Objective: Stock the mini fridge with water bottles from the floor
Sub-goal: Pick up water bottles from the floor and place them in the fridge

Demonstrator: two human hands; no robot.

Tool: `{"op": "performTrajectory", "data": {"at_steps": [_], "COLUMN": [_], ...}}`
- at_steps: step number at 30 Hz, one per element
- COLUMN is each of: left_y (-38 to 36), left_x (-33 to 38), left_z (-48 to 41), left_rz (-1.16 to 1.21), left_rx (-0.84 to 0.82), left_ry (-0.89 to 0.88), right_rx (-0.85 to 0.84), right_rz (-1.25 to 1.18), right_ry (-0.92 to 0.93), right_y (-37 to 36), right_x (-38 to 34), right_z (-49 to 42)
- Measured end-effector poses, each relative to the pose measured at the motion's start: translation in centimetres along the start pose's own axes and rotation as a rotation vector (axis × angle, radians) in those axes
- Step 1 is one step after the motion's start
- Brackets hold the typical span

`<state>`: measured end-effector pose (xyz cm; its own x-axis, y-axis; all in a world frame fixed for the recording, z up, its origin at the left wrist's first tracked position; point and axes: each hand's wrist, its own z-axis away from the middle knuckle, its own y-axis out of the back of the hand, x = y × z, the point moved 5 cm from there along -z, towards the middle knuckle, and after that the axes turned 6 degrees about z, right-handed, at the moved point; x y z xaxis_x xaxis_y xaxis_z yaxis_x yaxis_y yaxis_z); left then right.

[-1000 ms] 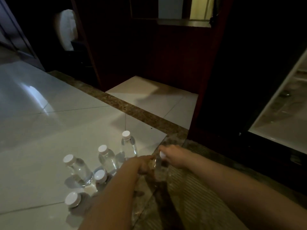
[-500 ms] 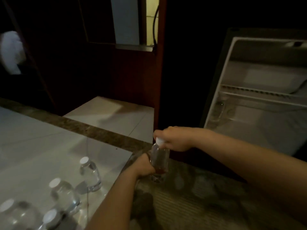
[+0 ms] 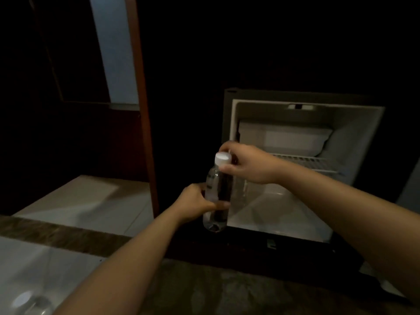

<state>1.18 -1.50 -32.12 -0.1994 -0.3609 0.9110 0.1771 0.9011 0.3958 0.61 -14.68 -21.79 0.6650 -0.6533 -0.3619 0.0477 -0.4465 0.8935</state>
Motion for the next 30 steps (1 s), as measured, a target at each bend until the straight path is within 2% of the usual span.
{"op": "performTrajectory", "data": {"at_steps": [3, 6, 10, 13, 19, 24, 30], "left_y": [-1.0, -1.6, -3.1, -4.5, -6.9, -9.0, -11.5], "left_x": [2.8, 4.5, 5.8, 6.4, 6.0, 3.2, -0.8], "left_z": [-2.5, -5.1, -8.4, -9.8, -11.8, -13.7, -15.2], "left_rz": [0.021, -0.020, -0.108, -0.102, -0.154, -0.115, -0.228], "left_rx": [0.039, 0.059, 0.043, 0.021, -0.156, -0.254, -0.411], "left_ry": [-0.050, -0.075, -0.036, -0.049, -0.095, -0.069, 0.090], "right_rx": [0.225, 0.298, 0.296, 0.264, 0.232, 0.249, 0.220], "right_rz": [-0.110, -0.264, -0.363, -0.424, -0.475, -0.497, -0.476], "right_ry": [-0.064, -0.115, -0.228, -0.233, -0.260, -0.327, -0.388], "right_y": [2.3, 3.8, 5.2, 5.3, 4.4, 1.4, -2.9], "right_x": [2.5, 4.6, 7.4, 8.5, 11.9, 15.6, 19.9], "right_z": [0.5, 1.1, 1.4, 1.7, 3.0, 3.0, 2.3]}}
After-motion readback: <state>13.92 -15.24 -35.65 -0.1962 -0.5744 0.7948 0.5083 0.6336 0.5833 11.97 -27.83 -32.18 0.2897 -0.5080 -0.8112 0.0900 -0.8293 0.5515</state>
